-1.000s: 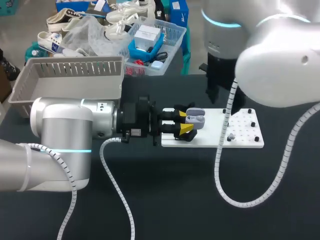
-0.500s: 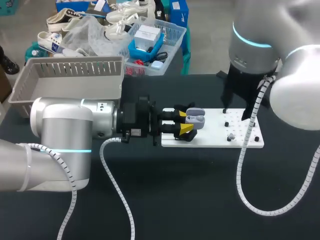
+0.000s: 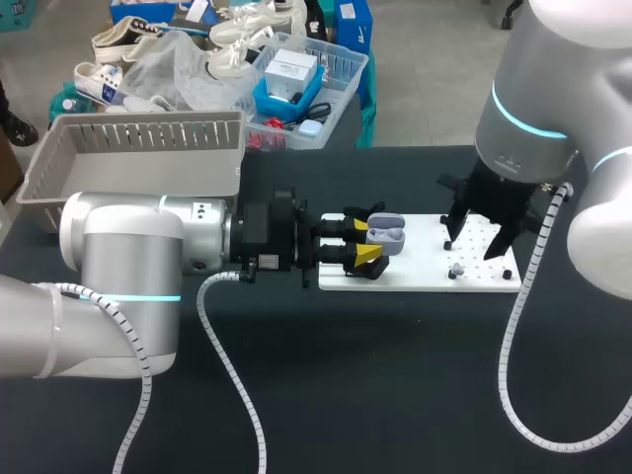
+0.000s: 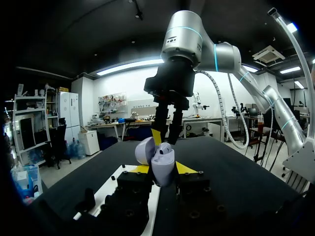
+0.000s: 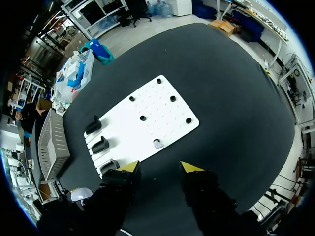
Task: Pick up each earbud case from the left stands, insert the matching earbuds, close the lid, and place the case in the box.
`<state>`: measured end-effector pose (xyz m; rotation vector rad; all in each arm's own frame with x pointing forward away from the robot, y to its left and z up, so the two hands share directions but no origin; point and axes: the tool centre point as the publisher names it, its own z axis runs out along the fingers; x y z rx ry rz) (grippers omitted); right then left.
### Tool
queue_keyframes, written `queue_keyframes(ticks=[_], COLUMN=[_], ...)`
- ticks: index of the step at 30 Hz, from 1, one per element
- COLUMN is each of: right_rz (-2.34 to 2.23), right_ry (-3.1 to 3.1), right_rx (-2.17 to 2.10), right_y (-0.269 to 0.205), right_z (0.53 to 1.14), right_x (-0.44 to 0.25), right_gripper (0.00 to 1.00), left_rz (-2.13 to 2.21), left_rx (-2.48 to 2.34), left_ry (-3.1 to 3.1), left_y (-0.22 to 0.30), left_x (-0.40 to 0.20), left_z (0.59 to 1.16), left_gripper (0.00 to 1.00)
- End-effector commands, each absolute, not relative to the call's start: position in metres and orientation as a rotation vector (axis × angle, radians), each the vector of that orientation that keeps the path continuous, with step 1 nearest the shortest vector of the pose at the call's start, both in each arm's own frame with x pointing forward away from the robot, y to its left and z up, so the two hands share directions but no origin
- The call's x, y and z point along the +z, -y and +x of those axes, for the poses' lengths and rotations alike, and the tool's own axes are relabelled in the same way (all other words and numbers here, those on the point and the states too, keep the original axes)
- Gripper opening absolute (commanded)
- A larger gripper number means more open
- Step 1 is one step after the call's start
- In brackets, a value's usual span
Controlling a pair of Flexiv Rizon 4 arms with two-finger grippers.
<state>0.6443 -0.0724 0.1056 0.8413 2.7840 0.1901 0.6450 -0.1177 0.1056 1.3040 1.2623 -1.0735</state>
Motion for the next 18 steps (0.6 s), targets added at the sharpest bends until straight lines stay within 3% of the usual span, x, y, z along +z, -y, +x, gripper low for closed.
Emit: queue_keyframes(ticks=[1, 13, 15, 18], right_rz=[0.798, 0.592, 0.560, 0.519], right_ry=[-2.788, -2.785, -2.787, -2.791], right_rx=[0.204, 0.194, 0.197, 0.208], right_y=[0.075, 0.078, 0.077, 0.076], right_z=[0.646, 0.642, 0.642, 0.645], right_x=[0.092, 0.066, 0.061, 0.054], right_gripper=[0.47, 0.48, 0.63, 0.64], left_rz=[1.302, 1.302, 1.302, 1.302], left_rx=[-1.071, -1.071, -1.071, -1.071], left_ry=[-1.262, -1.262, -1.262, -1.262], left_y=[0.118, 0.118, 0.118, 0.118], left_x=[0.105, 0.105, 0.105, 0.105], left_z=[0.645, 0.645, 0.645, 0.645], left_gripper=[0.00, 0.00, 0.00, 0.00])
